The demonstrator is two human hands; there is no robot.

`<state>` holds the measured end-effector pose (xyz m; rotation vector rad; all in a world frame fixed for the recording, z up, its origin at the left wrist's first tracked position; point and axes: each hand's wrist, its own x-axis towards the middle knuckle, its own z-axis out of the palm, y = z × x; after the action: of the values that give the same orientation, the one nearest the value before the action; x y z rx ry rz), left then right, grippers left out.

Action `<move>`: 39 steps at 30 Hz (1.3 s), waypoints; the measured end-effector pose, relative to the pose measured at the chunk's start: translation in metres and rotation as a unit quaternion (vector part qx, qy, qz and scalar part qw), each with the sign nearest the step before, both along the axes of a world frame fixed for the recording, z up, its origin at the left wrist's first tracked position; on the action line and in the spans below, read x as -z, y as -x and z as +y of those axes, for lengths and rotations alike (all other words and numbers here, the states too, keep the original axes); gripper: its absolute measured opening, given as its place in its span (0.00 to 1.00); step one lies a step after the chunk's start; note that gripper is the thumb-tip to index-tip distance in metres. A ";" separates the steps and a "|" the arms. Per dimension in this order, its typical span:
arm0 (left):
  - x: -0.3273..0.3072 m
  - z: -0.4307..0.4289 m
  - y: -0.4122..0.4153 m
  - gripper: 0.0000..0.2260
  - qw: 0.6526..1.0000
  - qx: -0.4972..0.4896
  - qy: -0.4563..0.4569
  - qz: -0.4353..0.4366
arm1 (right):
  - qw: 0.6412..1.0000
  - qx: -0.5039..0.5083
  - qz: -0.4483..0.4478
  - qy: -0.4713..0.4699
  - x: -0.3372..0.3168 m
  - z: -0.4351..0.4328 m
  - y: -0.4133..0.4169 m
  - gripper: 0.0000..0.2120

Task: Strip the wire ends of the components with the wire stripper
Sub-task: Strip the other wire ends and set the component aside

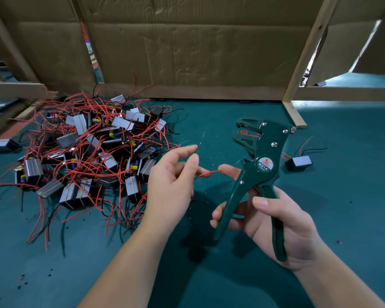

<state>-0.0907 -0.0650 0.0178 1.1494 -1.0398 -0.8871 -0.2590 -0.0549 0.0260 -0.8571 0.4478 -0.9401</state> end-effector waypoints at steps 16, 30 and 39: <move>-0.006 -0.001 -0.003 0.06 0.998 0.048 -0.012 0.036 | 0.999 -0.018 -0.024 -0.033 -0.003 -0.006 0.011 0.37; -0.016 -0.001 -0.010 0.09 0.997 0.027 -0.027 0.070 | 0.985 -0.144 0.086 -0.035 -0.002 0.001 0.011 0.27; -0.015 0.000 -0.013 0.09 0.997 0.057 0.001 0.045 | 0.981 -0.139 0.128 -0.036 0.001 0.002 0.014 0.23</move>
<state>-0.0776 -0.0651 0.0325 1.0469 -1.0401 -1.0190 -0.2727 -0.0532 0.0254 -0.9502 0.5630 -0.5542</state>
